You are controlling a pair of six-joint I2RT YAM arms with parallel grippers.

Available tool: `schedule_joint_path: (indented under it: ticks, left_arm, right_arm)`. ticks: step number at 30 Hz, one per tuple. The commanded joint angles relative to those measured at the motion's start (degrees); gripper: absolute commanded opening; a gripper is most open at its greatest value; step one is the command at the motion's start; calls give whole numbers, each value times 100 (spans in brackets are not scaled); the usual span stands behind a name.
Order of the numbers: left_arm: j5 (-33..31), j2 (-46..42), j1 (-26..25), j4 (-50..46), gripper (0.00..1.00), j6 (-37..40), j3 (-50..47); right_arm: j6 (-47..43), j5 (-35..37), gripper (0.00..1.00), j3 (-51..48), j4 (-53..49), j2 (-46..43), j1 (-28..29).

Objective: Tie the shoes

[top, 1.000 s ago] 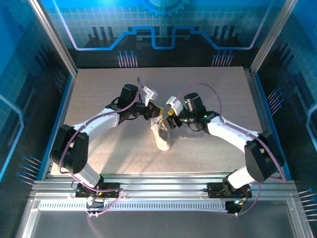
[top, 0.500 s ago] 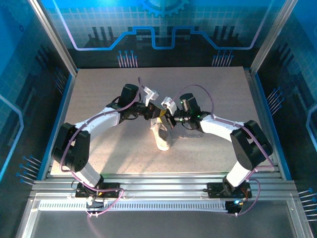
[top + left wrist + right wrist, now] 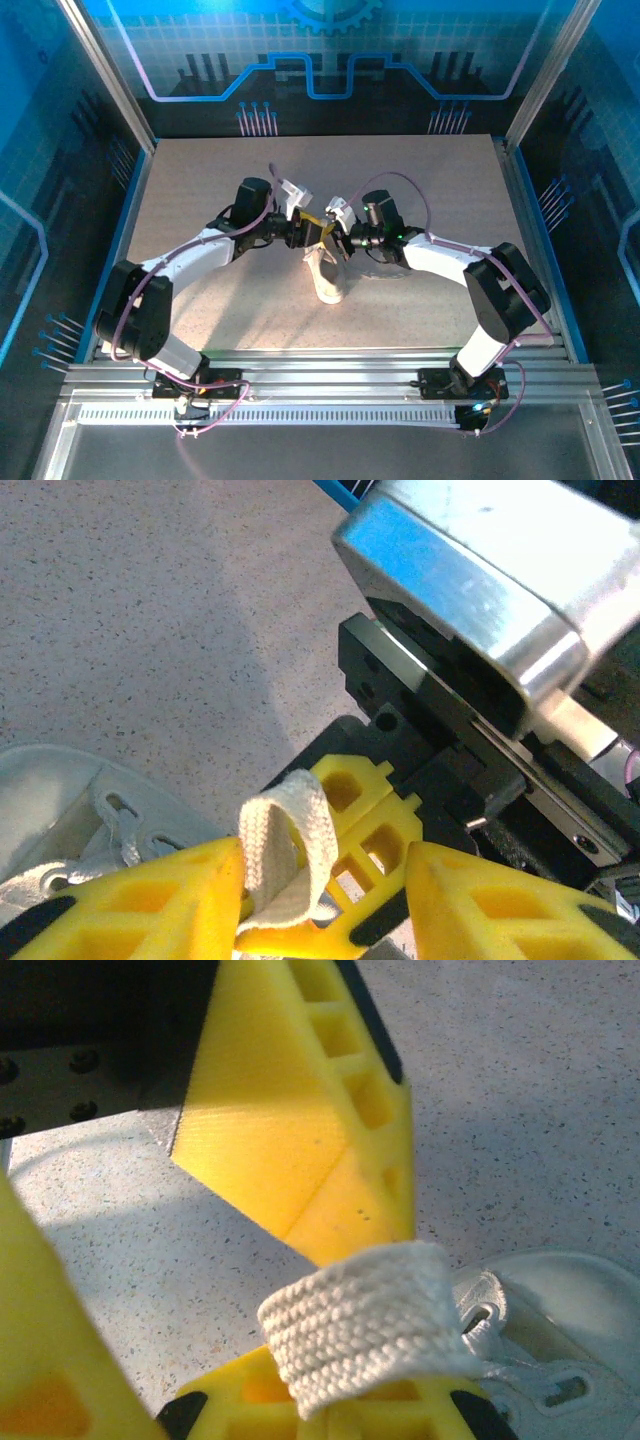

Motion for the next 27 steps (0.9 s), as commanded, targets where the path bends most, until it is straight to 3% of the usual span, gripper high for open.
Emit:
schedule_joint_path:
  ticks: [1,10,16,19,20,24,27]
  left_arm:
    - [8,-136,34,368,40,16,-153]
    - [144,23,34,426,1,-13,-101]
    - [93,-144,34,386,0,119,-91]
    - [-25,-293,35,345,0,196,-91]
    - [-73,-353,34,300,0,256,-96]
    - [-149,-517,34,244,0,409,-144]
    - [-109,-487,34,139,0,494,-109]
  right_arm:
    - [29,-138,0,34,200,-70,84]
    - [35,-146,0,22,202,-119,86]
    - [62,-139,1,12,122,-205,82]
    - [168,-106,34,22,-302,-412,27]
    - [265,-76,39,-5,-492,-547,-35]
    - [592,56,44,-342,-1228,-1233,-457]
    - [590,885,46,-447,-2381,-1592,-661]
